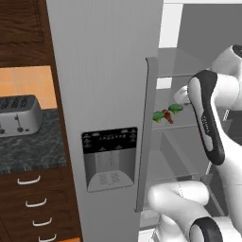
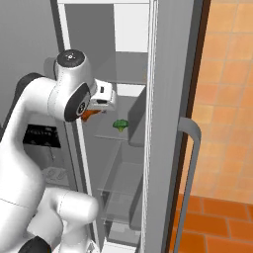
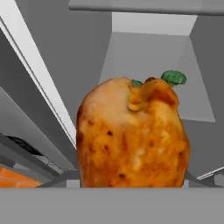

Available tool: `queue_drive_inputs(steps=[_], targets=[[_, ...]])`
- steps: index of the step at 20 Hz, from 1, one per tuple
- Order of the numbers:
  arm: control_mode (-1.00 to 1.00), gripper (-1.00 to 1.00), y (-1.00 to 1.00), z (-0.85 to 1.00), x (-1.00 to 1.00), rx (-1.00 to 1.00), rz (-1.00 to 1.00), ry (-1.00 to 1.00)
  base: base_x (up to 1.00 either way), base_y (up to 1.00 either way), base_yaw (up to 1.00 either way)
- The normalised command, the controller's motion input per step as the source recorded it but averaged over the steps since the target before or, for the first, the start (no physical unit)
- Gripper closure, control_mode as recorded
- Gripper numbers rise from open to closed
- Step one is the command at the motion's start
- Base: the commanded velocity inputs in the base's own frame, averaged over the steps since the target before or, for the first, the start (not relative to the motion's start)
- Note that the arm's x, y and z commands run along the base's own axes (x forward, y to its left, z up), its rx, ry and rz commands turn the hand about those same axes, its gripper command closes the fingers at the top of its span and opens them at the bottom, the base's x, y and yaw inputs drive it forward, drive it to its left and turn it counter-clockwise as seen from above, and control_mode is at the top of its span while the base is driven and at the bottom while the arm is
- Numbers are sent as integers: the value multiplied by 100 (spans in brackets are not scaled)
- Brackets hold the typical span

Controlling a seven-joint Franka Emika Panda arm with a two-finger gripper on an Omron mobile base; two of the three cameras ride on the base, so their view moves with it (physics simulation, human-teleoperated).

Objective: Place one broccoli and one chicken drumstick in each tupperware on the nearby counter, to pack two identical lunches.

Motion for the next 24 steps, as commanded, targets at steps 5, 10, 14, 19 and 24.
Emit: queue_drive_inputs(steps=[5, 10, 14, 19, 24], targets=[[-100, 100, 1, 0, -95, 0, 19, 0, 0, 0, 0], [-100, 100, 4, 0, -12, 3, 10, 2, 0, 0, 0], [100, 100, 0, 0, 0, 0, 0, 0, 0, 0, 0], [100, 100, 0, 0, 0, 0, 0, 0, -5, 49, 0], [100, 100, 0, 0, 0, 0, 0, 0, -7, 99, 1]])
